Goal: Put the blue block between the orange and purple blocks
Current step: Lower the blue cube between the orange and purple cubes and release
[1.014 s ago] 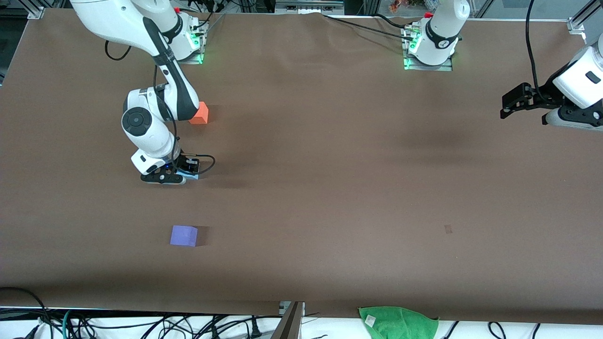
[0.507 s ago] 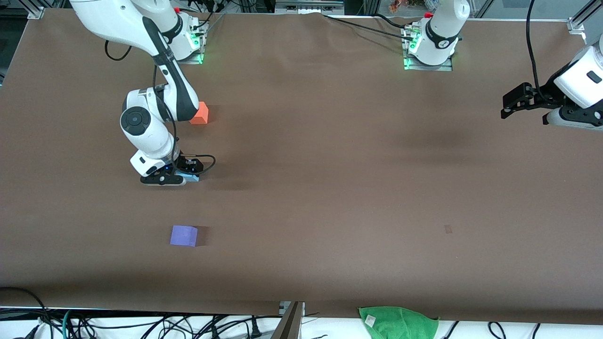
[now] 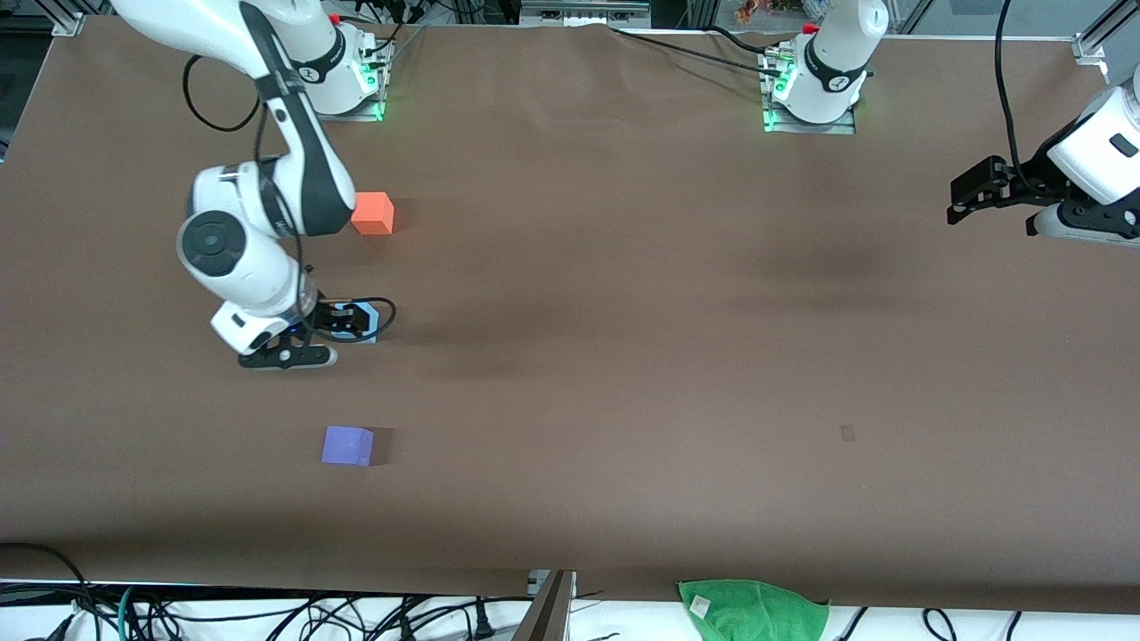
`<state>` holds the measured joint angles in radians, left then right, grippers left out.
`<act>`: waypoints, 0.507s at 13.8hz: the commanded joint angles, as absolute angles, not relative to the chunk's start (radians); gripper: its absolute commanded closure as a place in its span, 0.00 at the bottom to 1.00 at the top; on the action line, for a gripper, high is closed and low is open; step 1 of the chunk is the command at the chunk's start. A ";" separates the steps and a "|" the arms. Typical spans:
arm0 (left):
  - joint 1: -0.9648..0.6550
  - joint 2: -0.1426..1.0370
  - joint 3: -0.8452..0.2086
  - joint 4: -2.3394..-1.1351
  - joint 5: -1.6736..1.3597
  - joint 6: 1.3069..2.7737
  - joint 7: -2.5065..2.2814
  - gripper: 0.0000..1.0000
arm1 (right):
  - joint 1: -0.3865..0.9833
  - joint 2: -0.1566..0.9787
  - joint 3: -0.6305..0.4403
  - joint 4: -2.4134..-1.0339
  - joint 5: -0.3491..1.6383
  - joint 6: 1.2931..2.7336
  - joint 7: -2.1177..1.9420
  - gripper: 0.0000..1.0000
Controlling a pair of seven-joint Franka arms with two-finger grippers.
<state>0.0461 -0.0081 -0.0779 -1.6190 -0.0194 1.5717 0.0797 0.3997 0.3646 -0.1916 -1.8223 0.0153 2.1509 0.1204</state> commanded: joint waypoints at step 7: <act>0.046 -0.003 -0.081 -1.594 -0.005 1.551 0.083 0.00 | 0.327 0.367 -0.189 -1.435 0.023 1.633 -0.026 0.02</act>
